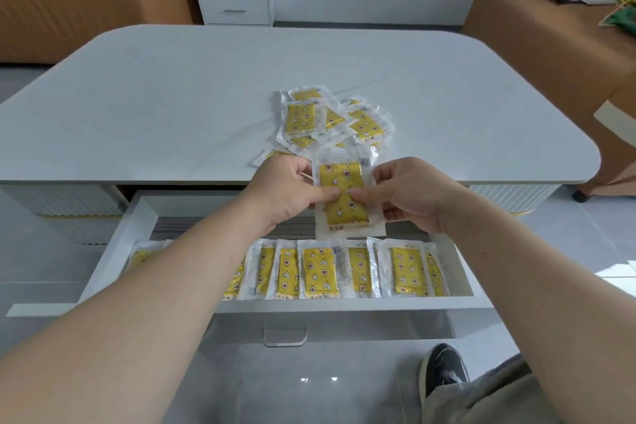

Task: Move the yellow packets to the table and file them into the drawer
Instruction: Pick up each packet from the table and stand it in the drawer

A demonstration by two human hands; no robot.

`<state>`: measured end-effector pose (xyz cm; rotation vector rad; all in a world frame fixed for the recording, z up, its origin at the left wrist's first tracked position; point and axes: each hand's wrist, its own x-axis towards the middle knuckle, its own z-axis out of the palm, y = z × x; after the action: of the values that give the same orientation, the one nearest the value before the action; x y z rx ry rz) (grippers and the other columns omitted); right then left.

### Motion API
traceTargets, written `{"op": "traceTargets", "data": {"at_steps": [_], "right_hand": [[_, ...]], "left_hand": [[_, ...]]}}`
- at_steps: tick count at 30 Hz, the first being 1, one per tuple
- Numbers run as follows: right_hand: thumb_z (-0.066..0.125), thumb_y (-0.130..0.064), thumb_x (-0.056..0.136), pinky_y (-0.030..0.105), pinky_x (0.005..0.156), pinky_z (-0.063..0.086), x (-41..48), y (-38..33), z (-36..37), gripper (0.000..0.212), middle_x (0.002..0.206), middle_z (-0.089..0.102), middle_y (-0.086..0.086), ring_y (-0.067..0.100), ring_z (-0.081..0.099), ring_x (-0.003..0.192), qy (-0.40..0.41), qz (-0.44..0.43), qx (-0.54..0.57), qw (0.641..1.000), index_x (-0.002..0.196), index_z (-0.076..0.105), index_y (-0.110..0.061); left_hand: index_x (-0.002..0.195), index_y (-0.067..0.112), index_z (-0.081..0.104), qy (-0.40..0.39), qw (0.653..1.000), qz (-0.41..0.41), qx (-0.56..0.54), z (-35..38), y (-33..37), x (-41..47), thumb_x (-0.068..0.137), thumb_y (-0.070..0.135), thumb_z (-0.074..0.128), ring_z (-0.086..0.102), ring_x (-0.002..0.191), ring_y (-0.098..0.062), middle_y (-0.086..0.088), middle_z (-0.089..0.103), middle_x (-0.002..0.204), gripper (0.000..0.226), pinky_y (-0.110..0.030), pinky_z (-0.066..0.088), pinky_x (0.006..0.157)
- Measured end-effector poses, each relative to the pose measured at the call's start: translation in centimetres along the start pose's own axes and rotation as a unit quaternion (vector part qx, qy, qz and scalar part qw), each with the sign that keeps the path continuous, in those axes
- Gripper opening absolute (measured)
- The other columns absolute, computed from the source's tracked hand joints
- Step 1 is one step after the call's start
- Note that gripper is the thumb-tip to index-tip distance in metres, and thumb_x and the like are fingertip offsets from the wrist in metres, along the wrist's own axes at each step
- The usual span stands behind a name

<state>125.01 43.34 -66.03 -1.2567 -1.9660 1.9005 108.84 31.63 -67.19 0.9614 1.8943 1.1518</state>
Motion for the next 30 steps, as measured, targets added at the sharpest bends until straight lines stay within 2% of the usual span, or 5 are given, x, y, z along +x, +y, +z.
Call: {"op": "traceTargets", "data": {"at_steps": [4, 13, 18, 23, 30], "right_hand": [[0.083, -0.004, 0.078, 0.044, 0.088, 0.061, 0.3, 1.2, -1.4, 0.024, 0.095, 0.078, 0.014, 0.031, 0.077, 0.091, -0.034, 0.074, -0.076, 0.994, 0.098, 0.070, 0.000], [0.083, -0.009, 0.083, 0.038, 0.080, 0.061, 2.3, 7.8, 1.5, 0.026, 0.094, 0.075, 0.016, 0.029, 0.070, 0.084, -0.004, 0.223, -0.192, 0.956, 0.098, 0.066, 0.002], [0.081, -0.034, 0.086, 0.030, 0.056, 0.059, 2.6, 9.0, 2.8, 0.038, 0.067, 0.070, 0.012, 0.023, 0.063, 0.050, 0.020, 0.183, -0.381, 0.906, 0.086, 0.061, -0.002], [0.077, -0.067, 0.073, 0.029, 0.068, 0.055, 2.8, 9.8, 2.4, 0.053, 0.078, 0.069, -0.002, 0.017, 0.068, 0.074, 0.041, 0.157, -0.498, 0.852, 0.080, 0.062, -0.016], [0.075, -0.053, 0.083, 0.029, 0.060, 0.049, 2.5, 6.4, 1.5, 0.046, 0.070, 0.060, -0.001, 0.016, 0.056, 0.063, 0.069, 0.079, -0.479, 0.872, 0.074, 0.057, -0.012]], "left_hand": [[0.090, 0.024, 0.071, 0.065, 0.991, 0.023, 0.111, 0.4, -0.5, 0.4, 0.084, 0.041, 0.078, 0.066, 0.072, -0.009, 0.007, 0.074, 0.084, 0.019, -0.028, 0.054, 0.072], [0.096, 0.023, 0.067, 0.125, 0.972, 0.062, 0.189, 0.2, -0.9, 1.2, 0.090, 0.036, 0.073, 0.065, 0.087, -0.007, 0.011, 0.072, 0.080, 0.016, -0.025, 0.046, 0.073], [0.099, 0.023, 0.067, 0.128, 0.967, 0.081, 0.203, 0.2, -0.7, 1.3, 0.089, 0.034, 0.074, 0.064, 0.083, -0.004, 0.011, 0.070, 0.079, 0.017, -0.019, 0.043, 0.067], [0.099, 0.024, 0.067, 0.126, 0.962, 0.087, 0.224, 0.0, -1.0, 1.6, 0.088, 0.034, 0.074, 0.063, 0.081, -0.004, 0.011, 0.069, 0.082, 0.016, -0.019, 0.042, 0.064], [0.099, 0.024, 0.066, 0.161, 0.947, 0.086, 0.264, 0.1, -1.3, 2.0, 0.092, 0.025, 0.069, 0.062, 0.085, -0.012, 0.011, 0.066, 0.089, 0.008, -0.027, 0.048, 0.072]]}}
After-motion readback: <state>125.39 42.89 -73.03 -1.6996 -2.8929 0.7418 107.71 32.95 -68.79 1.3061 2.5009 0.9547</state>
